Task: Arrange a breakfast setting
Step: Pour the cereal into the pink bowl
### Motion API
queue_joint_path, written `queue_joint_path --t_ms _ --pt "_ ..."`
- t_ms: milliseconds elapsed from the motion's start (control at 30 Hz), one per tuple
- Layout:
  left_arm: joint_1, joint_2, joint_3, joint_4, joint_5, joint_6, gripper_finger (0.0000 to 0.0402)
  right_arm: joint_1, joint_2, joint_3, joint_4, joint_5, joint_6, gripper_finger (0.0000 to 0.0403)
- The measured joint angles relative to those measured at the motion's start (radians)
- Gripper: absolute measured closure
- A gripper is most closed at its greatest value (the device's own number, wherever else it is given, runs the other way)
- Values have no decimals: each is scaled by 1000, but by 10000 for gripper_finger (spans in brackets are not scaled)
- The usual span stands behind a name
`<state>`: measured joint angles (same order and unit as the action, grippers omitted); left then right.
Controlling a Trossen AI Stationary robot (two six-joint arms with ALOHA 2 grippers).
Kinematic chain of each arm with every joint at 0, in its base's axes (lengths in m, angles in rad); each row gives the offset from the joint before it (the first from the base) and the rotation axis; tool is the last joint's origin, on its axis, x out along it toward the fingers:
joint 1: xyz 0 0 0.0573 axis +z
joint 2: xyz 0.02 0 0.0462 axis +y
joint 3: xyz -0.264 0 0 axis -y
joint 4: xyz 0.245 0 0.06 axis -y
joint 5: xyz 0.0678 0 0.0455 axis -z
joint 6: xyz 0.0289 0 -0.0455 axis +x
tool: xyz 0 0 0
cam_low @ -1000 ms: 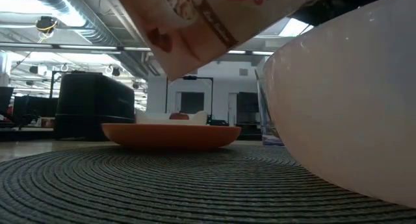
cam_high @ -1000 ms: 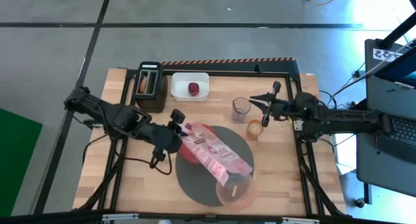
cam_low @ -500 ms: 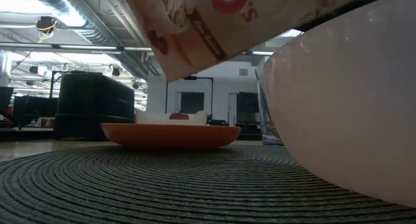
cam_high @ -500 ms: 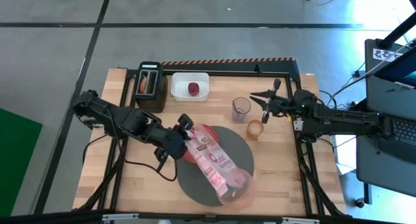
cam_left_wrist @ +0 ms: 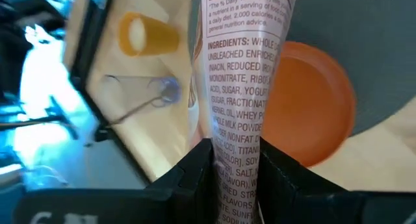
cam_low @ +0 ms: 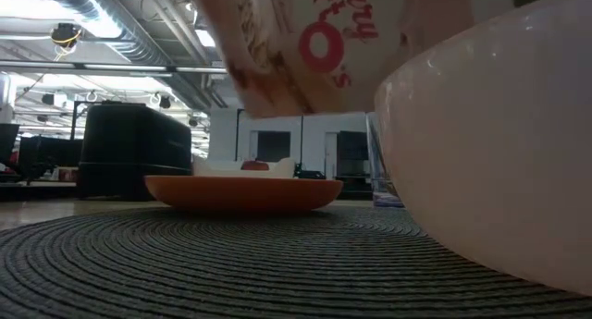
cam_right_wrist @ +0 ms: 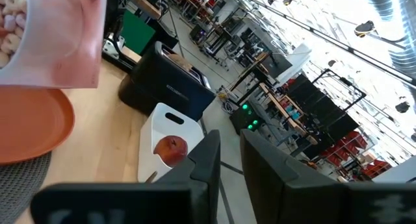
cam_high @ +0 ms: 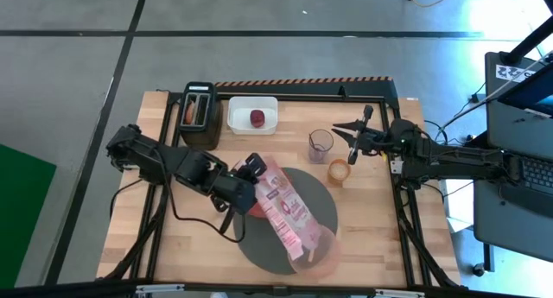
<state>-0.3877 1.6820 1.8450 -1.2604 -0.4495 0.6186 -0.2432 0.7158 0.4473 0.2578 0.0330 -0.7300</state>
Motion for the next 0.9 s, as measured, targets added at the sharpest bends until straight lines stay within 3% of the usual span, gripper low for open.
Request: queue_joint_path --t_ms 200,900 --pt "-22 0 24 10 -99 99 314 0 2 0 0 0 0 338" --pt "-28 1 24 118 -135 362 314 0 2 0 -3 11 -7 338"
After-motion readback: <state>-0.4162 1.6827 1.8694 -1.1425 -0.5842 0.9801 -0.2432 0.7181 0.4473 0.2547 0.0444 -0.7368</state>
